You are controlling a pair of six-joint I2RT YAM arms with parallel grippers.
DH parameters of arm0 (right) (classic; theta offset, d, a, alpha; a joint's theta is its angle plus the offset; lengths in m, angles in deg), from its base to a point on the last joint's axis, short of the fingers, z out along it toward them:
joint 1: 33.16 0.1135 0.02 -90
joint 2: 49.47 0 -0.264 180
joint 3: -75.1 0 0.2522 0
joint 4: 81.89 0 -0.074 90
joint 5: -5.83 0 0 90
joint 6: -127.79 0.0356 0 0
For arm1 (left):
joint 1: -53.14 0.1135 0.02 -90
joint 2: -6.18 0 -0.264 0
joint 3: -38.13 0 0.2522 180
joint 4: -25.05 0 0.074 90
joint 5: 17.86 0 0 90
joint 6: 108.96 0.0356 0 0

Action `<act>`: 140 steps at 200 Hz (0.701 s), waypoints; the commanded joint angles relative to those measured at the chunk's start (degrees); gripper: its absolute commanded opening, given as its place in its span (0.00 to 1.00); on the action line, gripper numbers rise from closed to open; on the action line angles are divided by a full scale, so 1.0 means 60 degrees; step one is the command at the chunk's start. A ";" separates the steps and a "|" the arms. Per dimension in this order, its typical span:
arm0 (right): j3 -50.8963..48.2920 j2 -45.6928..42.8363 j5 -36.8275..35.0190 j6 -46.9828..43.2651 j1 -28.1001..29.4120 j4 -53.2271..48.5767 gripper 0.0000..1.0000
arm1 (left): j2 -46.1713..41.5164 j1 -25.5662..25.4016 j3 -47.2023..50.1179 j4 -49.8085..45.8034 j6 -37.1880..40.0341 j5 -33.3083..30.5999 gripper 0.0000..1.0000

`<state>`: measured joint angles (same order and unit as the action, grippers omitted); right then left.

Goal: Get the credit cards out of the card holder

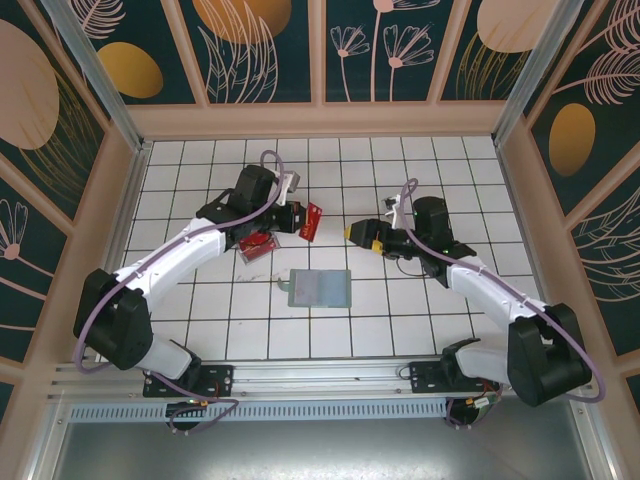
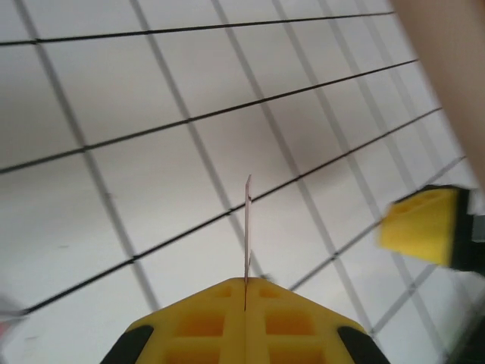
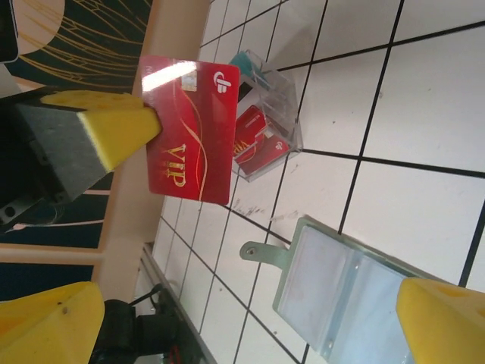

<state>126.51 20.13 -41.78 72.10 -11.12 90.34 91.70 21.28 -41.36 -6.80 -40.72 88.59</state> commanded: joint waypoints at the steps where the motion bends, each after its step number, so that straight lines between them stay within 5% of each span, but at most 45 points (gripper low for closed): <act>1: 0.0318 -0.0411 -0.0815 -0.0823 0.0276 -0.0474 0.99 | 0.0020 0.0043 -0.0413 -0.1315 0.2577 -0.1726 0.00; 25: 0.0184 -0.0719 -0.1235 -0.1065 0.0345 -0.0247 0.99 | 0.0099 0.0041 -0.0825 -0.2413 0.4579 -0.2061 0.00; 72: -0.0166 -0.1290 -0.1557 -0.1397 0.0347 0.0220 0.99 | -0.0161 0.0050 -0.0013 -0.2196 0.6713 -0.3963 0.00; 140: -0.0078 -0.1010 -0.1462 -0.1433 0.0340 0.0104 0.99 | -0.0265 0.0039 0.1018 -0.1626 0.8033 -0.4850 0.00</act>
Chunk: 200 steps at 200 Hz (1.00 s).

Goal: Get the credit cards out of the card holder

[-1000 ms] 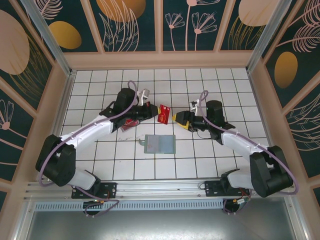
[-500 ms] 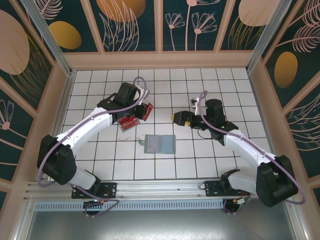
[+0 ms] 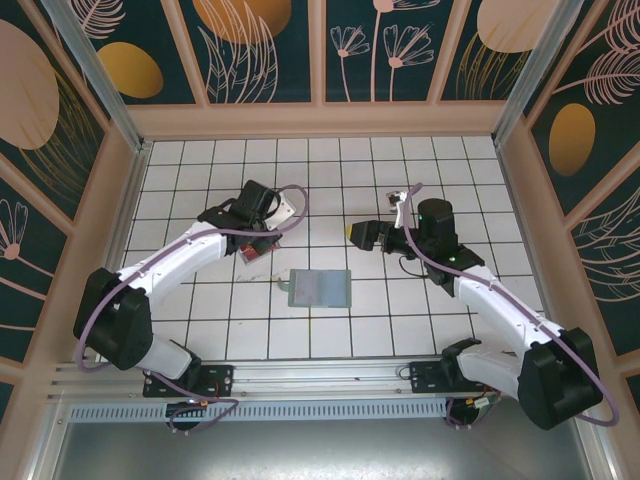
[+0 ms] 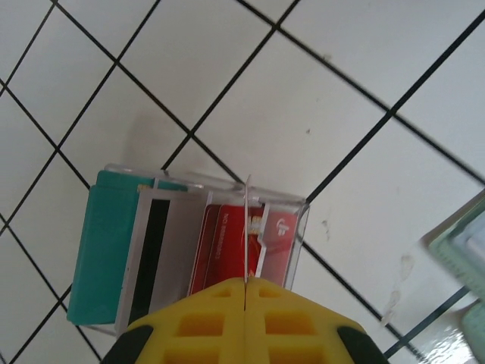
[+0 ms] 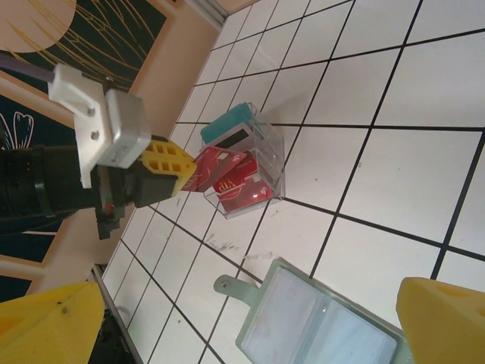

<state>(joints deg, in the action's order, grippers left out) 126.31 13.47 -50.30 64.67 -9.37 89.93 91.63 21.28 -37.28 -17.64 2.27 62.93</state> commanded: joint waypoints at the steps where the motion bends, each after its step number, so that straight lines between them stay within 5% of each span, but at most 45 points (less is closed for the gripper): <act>1: -0.0045 0.0101 -0.0038 -0.0191 0.0048 0.0171 0.99 | -0.0253 0.0037 0.0347 0.0187 0.0876 -0.0574 0.00; 200: -0.0161 0.0196 0.0097 0.0104 0.0049 -0.0036 0.99 | 0.0186 0.0057 0.1481 0.1462 0.0907 -0.0852 0.03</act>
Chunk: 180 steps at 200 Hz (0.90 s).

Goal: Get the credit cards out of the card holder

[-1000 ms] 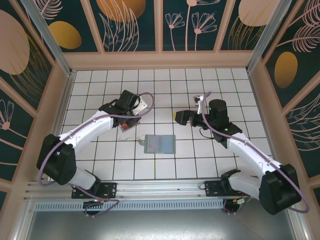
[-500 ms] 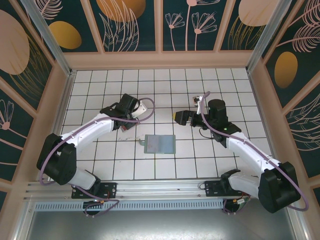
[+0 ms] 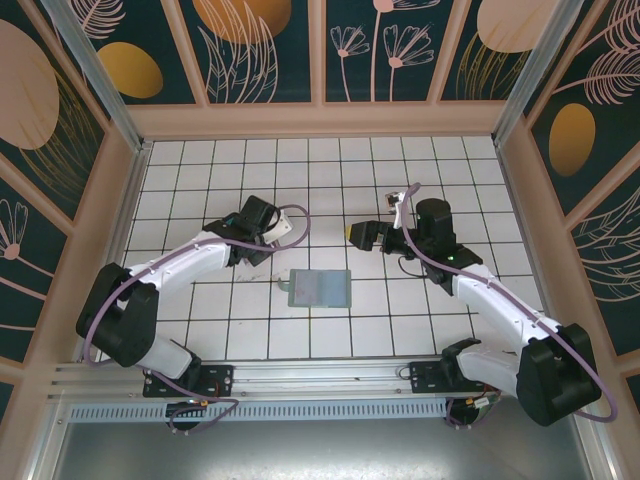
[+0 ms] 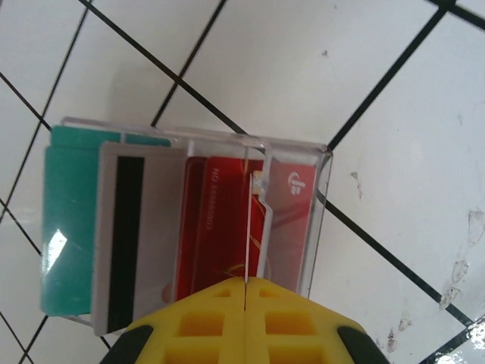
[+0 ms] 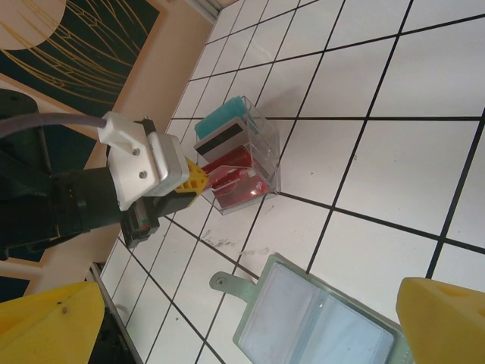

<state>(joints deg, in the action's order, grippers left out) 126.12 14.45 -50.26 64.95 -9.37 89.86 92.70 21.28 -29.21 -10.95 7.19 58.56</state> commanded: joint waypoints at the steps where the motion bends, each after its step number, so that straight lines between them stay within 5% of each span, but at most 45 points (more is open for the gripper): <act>1: -0.0129 0.0029 0.0090 0.0058 0.0049 -0.0026 0.99 | 0.0008 0.0061 0.0146 0.0357 0.0084 -0.0146 0.04; 10: -0.0130 0.0033 0.0104 0.0059 0.0048 -0.0040 0.99 | 0.0037 0.0060 0.0163 0.0426 0.0051 -0.0285 0.17; 39: -0.0143 -0.0003 0.0134 0.0085 0.0050 -0.0095 0.99 | 0.0009 0.0056 0.0156 0.0618 0.0021 -0.0636 0.24; 49: -0.0159 -0.0015 0.0134 0.0102 0.0063 -0.0090 0.99 | -0.0017 0.0052 0.0170 0.0699 0.0007 -0.0757 0.35; 128: -0.0262 -0.0034 0.0113 0.0221 0.0122 -0.0209 0.99 | -0.0177 0.0065 -0.0188 0.1011 -0.0712 -0.1045 0.38; 163: -0.0111 0.0172 -0.0748 0.0147 0.0514 -0.0847 0.99 | -0.0215 0.0062 -0.1097 0.0765 -0.2238 -0.1300 0.60; 180: -0.0013 0.0424 -0.1377 0.0270 0.0748 -0.1336 0.98 | -0.0139 0.0060 -0.1709 0.0132 -0.3352 -0.1043 0.61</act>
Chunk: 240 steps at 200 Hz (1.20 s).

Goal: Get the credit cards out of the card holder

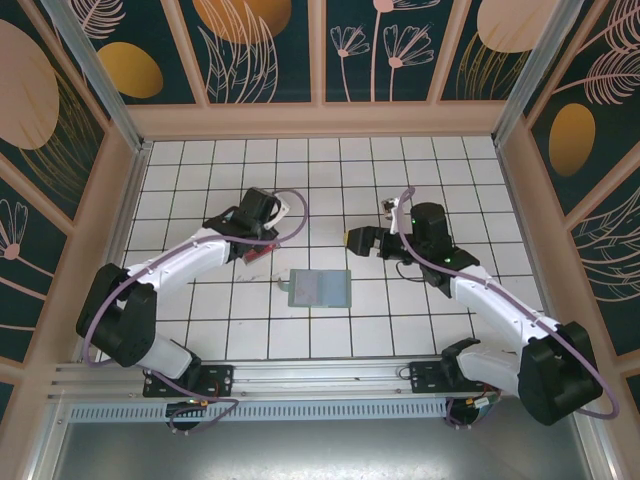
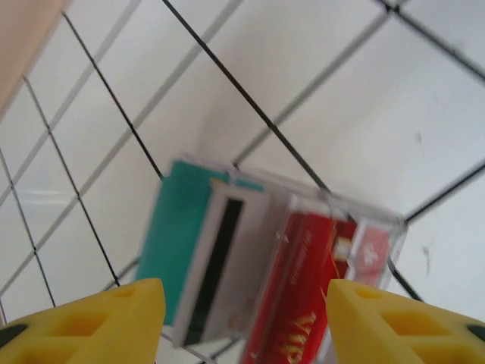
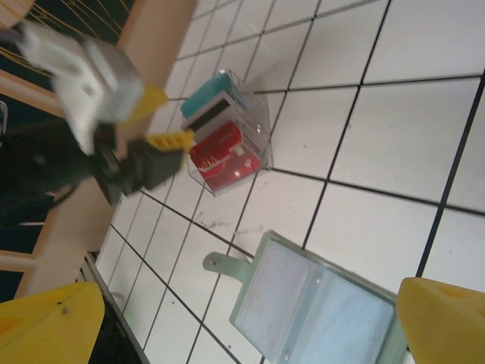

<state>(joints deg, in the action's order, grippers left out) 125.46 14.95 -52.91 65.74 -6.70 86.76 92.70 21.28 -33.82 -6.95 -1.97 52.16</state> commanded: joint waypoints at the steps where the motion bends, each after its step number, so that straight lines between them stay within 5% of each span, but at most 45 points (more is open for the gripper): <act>1: 0.0096 0.0346 -0.0950 0.0143 0.0313 -0.0837 0.98 | -0.0131 0.0055 -0.0975 -0.0579 -0.1897 0.0037 0.61; 30: -0.0097 0.0741 -0.1530 0.0572 0.0735 -0.1008 0.77 | -0.0053 0.0051 -0.1682 -0.1629 -0.3987 0.0472 0.52; 68: -0.0606 0.1151 -0.2022 0.1340 0.1445 -0.0749 0.36 | -0.0896 0.0051 -0.1082 -0.1551 -0.6061 0.2443 0.51; 87: -0.0986 0.1320 -0.2307 0.1764 0.1760 -0.0534 0.27 | -0.1524 0.0064 -0.0366 -0.1010 -0.7123 0.3539 0.52; 135: -0.1714 0.1787 -0.2618 0.2425 0.2224 0.0016 0.18 | -0.2522 -0.0153 0.2003 0.0805 -0.9683 0.5407 0.47; 240: -0.1574 0.2797 -0.2629 0.2418 0.2526 0.0449 0.09 | -0.1153 -0.1705 0.3020 0.1669 -1.0975 0.5247 0.42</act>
<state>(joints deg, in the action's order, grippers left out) 115.43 30.82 -67.90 80.12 7.83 88.46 83.31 11.64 -16.45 2.23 -66.05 83.74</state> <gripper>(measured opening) 0.094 0.429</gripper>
